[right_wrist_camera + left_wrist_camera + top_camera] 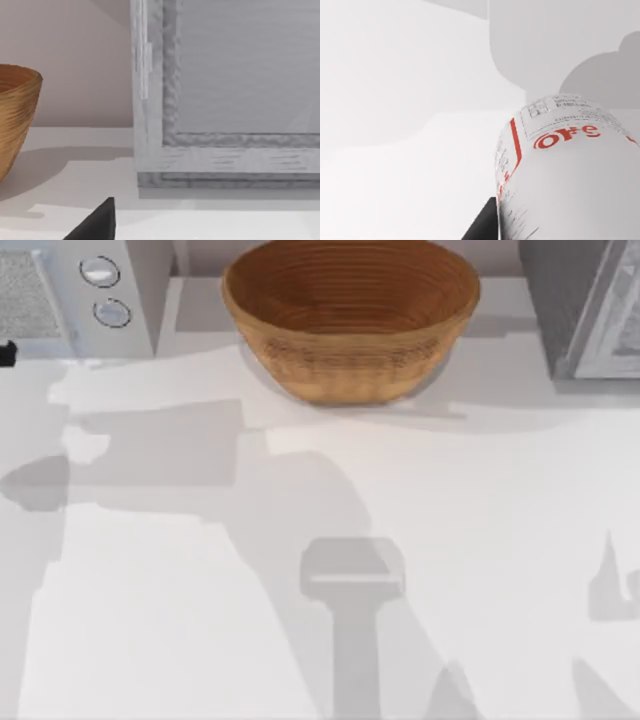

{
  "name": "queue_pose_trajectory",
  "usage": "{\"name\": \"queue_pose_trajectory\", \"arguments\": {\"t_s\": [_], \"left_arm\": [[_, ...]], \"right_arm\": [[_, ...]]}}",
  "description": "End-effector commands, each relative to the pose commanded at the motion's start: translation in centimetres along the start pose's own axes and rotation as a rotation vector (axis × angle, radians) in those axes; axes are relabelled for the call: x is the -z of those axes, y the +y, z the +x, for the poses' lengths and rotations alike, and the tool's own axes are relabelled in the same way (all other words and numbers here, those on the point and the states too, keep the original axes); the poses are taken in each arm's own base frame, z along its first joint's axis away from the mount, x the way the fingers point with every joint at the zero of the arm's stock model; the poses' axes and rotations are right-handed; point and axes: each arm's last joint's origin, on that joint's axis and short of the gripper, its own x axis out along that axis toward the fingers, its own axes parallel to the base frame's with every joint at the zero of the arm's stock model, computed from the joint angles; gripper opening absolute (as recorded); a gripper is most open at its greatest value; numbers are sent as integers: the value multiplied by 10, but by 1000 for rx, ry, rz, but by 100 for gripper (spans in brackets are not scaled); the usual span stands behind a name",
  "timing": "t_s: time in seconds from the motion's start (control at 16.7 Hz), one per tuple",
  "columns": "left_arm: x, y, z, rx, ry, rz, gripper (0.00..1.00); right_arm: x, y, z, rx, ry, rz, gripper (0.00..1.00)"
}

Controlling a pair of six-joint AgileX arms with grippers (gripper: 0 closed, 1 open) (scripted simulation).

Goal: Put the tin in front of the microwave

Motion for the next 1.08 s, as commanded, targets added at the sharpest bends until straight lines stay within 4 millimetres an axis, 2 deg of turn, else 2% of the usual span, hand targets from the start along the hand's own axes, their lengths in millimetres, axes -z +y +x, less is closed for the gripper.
{"name": "queue_pose_trajectory", "arguments": {"t_s": [0.84,1.08], "left_arm": [[1,2,9,0,4,-6,0],[1,2,9,0,4,-6,30]], "right_arm": [[0,0,0,0,0,0,100],[0,0,0,0,0,0,100]]}}
